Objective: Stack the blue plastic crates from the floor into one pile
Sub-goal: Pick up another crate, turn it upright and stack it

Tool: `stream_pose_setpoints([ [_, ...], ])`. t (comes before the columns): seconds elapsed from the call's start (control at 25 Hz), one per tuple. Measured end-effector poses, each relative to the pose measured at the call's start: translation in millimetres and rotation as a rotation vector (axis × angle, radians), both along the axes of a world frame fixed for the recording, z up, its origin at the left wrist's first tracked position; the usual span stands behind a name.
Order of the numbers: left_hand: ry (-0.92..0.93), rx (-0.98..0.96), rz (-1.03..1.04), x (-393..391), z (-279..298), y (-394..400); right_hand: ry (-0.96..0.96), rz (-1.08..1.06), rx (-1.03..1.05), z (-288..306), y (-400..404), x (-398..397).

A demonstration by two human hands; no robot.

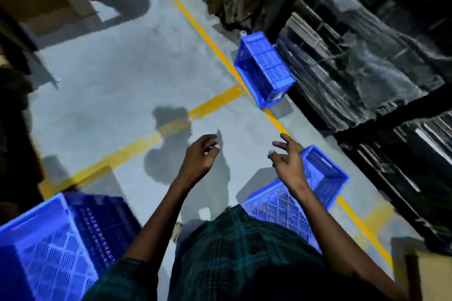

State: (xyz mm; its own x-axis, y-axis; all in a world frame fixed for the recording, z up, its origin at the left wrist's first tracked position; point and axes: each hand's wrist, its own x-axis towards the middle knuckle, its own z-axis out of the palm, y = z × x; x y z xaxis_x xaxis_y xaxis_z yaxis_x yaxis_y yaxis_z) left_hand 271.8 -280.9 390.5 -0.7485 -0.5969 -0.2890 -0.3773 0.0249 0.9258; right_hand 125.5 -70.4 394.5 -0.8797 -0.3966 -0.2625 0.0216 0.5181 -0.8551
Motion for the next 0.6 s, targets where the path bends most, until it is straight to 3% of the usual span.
stream_pose_setpoints([
  [0.28, -0.018, 0.006, -0.211, -129, -4, -13, -0.164, -0.448, -0.112, -30, 32, -89],
  [0.6, -0.103, -0.031, -0.455, -313, -24, -89, -0.213, -0.753, -0.185, -44, -40, -205],
])
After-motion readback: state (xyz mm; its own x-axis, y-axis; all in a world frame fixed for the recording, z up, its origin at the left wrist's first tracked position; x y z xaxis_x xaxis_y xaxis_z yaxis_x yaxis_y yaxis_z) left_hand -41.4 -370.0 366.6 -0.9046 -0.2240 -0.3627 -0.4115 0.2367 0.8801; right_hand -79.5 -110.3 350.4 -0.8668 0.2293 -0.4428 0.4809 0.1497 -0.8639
